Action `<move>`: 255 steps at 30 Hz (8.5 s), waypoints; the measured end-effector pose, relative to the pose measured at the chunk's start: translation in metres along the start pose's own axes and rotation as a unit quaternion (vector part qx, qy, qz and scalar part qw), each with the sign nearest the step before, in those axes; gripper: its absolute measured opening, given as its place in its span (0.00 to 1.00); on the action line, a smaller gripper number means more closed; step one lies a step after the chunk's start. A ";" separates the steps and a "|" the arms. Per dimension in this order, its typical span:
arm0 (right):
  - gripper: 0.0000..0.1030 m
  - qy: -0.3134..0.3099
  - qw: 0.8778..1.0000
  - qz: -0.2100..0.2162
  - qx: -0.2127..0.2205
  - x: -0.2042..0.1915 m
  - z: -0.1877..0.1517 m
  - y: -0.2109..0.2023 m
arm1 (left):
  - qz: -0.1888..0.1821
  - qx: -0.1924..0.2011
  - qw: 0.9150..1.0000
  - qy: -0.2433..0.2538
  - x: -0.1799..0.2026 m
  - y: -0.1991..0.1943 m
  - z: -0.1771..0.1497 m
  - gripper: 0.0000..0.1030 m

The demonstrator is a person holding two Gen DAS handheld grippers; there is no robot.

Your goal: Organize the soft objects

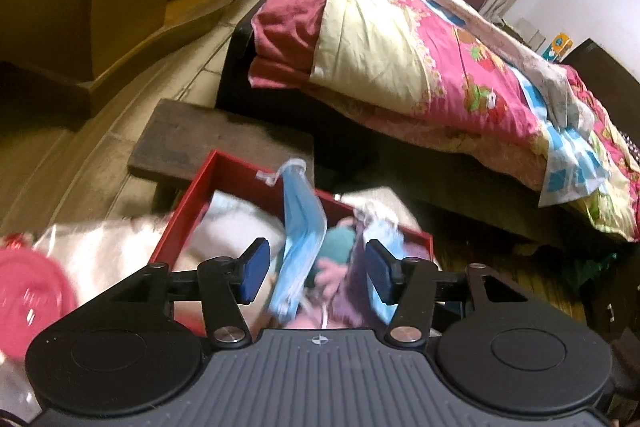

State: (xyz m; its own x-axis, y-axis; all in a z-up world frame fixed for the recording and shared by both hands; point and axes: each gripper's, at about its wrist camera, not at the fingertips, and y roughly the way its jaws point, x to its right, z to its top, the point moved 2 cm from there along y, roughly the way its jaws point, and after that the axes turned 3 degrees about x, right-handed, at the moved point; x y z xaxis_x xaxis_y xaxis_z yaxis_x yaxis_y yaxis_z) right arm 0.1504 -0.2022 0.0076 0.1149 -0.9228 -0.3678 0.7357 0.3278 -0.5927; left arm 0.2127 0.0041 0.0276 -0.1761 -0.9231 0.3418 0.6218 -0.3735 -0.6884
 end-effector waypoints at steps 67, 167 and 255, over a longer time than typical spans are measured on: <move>0.48 -0.037 0.979 -0.065 -0.187 0.018 -0.141 0.006 | 0.091 -0.130 0.986 -0.049 -0.056 -0.082 -0.199 0.68; 0.00 -0.008 0.994 -0.024 0.106 -0.017 0.025 -0.044 | 0.064 0.056 0.995 0.054 0.027 -0.019 -0.024 0.40; 0.18 -0.008 0.999 -0.027 0.023 -0.013 -0.073 -0.066 | 0.083 0.012 0.995 0.049 0.010 -0.053 -0.113 0.74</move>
State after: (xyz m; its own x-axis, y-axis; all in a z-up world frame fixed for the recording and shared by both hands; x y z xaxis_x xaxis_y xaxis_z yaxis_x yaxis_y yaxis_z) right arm 0.0516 -0.1973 -0.0006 0.0840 -0.9420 -0.3250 0.7713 0.2679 -0.5773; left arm 0.0922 0.0043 -0.0046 -0.1427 -0.9767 0.1602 0.6670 -0.2145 -0.7136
